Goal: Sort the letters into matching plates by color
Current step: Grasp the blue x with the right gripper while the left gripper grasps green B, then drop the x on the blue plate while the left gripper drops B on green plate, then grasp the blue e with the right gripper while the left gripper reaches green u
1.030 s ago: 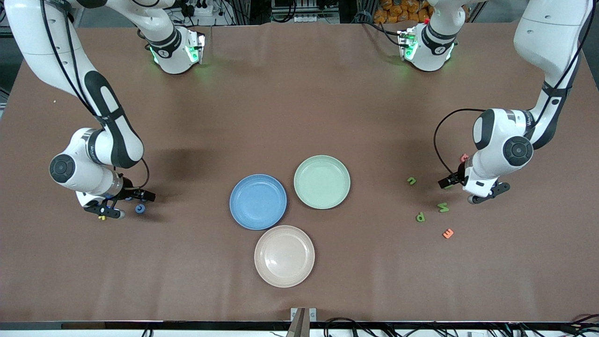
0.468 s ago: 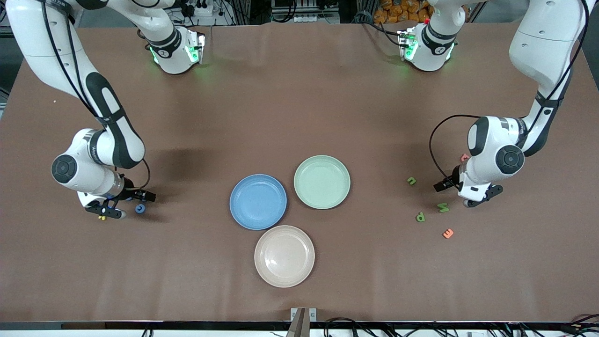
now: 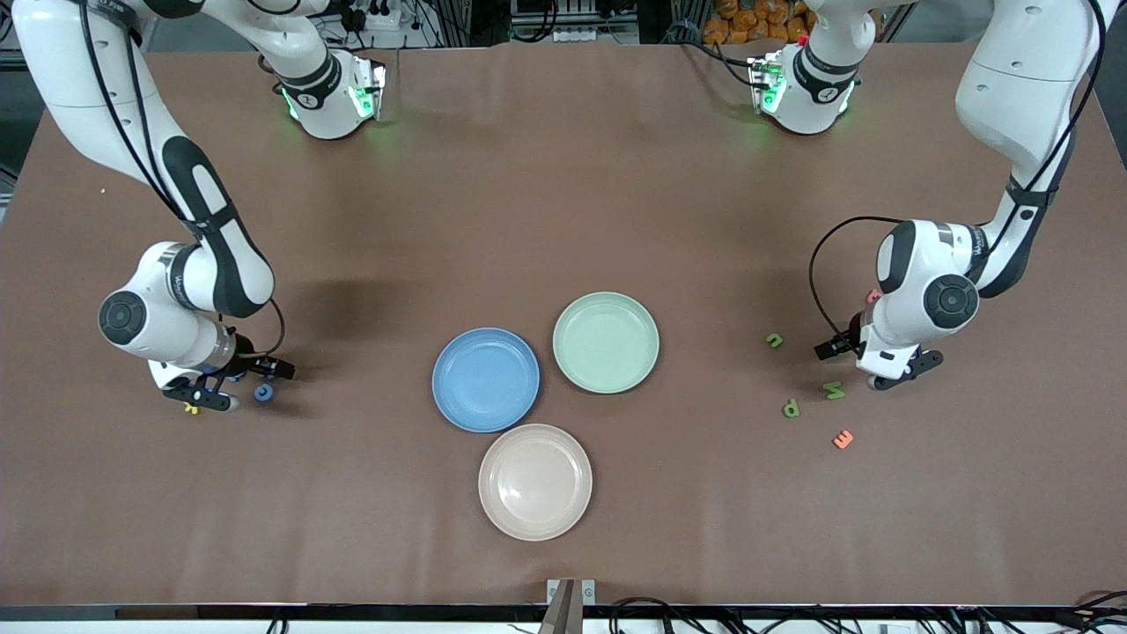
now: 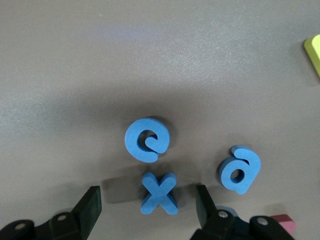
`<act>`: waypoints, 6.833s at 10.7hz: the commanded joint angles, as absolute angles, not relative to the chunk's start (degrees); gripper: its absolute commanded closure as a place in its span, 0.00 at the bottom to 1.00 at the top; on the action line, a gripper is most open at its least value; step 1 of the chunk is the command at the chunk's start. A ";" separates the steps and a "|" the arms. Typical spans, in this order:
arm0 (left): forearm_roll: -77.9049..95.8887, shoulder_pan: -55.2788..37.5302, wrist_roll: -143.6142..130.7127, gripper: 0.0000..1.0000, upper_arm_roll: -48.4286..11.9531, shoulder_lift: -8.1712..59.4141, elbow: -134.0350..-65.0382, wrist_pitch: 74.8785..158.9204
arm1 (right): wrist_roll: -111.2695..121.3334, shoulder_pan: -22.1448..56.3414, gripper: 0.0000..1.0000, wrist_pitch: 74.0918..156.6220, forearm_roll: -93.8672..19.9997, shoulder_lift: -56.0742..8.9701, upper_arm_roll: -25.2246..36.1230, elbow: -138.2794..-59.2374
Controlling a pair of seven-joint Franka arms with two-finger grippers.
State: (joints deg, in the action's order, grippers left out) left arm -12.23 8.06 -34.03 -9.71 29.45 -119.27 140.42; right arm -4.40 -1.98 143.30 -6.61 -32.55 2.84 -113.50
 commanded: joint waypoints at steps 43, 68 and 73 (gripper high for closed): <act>-13.71 5.83 -54.37 1.00 -30.50 25.74 -114.28 145.11 | -1.86 29.72 0.00 137.90 -9.93 -38.23 3.95 -92.28; -26.63 4.19 -50.97 0.00 -26.10 31.29 -112.22 136.41 | 20.39 5.45 0.00 134.03 -10.02 -36.82 8.96 -100.64; -25.84 17.47 -58.08 0.00 -27.42 25.67 -120.57 139.73 | 22.58 2.91 0.00 135.34 -9.84 -37.53 8.88 -100.90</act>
